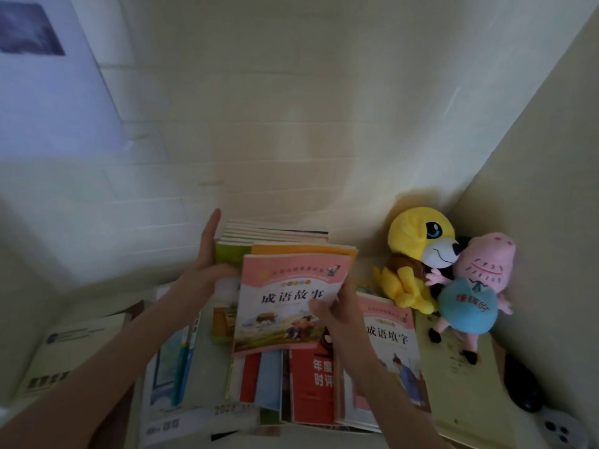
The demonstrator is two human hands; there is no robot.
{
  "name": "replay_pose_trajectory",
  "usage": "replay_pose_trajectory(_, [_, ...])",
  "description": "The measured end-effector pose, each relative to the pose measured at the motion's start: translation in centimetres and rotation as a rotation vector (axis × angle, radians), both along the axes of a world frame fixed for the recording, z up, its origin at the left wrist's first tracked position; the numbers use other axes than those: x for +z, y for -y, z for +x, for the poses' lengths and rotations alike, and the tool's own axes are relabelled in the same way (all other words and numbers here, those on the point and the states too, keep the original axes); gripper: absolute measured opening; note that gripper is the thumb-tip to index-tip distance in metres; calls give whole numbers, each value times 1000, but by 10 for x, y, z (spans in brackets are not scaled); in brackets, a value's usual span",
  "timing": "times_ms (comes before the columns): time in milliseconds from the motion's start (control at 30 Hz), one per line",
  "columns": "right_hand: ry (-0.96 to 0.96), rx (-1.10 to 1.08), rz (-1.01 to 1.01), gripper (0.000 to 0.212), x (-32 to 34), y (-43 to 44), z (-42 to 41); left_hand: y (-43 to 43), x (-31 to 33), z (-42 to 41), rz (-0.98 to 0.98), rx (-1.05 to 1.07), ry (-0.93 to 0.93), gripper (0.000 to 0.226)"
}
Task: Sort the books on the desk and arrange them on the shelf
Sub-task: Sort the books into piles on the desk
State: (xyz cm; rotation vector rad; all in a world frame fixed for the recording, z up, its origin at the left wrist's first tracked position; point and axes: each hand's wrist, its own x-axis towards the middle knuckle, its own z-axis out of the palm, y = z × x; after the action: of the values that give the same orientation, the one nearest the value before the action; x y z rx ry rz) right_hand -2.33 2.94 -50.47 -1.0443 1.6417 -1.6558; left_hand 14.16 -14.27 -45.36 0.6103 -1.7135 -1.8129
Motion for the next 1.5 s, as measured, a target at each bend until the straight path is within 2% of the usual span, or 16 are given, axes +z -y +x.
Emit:
replay_pose_trajectory(33, [-51, 2, 31, 58, -2, 2, 2, -1, 0, 2, 5, -28, 16, 110])
replay_pose_trajectory(67, [-89, -21, 64, 54, 0, 4, 3, -5, 2, 5, 31, -65, -9, 104])
replay_pose_trajectory(167, [-45, 10, 100, 53, -4, 11, 9, -4, -4, 9, -55, -140, 54, 116])
replay_pose_trajectory(267, [30, 54, 136, 59, -1, 16, 18, -7, -5, 3, -195, -109, 74, 140])
replay_pose_trajectory(300, [50, 81, 154, 67, -1, 18, 21, -10, -6, 1, -252, -70, 71, 141])
replay_pose_trajectory(367, [46, 128, 176, 97, -3, 17, 25, -12, -10, -3, -323, -1, 60, 134])
replay_pose_trajectory(433, [-42, 59, 114, 122, -3, 19, 20, -14, -10, -2, -319, 11, 45, 124])
replay_pose_trajectory(533, [-125, 7, 31, 139, 11, 28, -3, -8, -11, 0, -314, -14, 37, 120])
replay_pose_trajectory(700, [-265, 140, -79, 138, 40, 40, -18, -2, -9, 6, -349, -20, 21, 129])
replay_pose_trajectory(833, [-402, 129, -131, 128, 42, 31, -18, -2, -12, 11, -395, 30, 0, 128])
replay_pose_trajectory(900, [-382, 133, -129, 120, 46, 32, -17, -5, -13, 7, -416, 47, -33, 124])
replay_pose_trajectory(1000, [-273, 125, -119, 119, 47, 35, -8, -11, -15, 2, -455, 83, -53, 131])
replay_pose_trajectory(1100, [-224, 94, -130, 119, 42, 33, -1, -13, -16, 4, -422, 103, -78, 117])
replay_pose_trajectory(1233, [-184, 58, -153, 116, 47, 30, 6, -20, -6, 4, -383, 66, -109, 110])
replay_pose_trajectory(1333, [-176, 44, -201, 115, 54, 27, 5, -20, 1, 6, -384, 59, -127, 117])
replay_pose_trajectory(1500, [-134, 19, -152, 125, 37, 22, 18, -17, -8, 10, -382, 66, -2, 123])
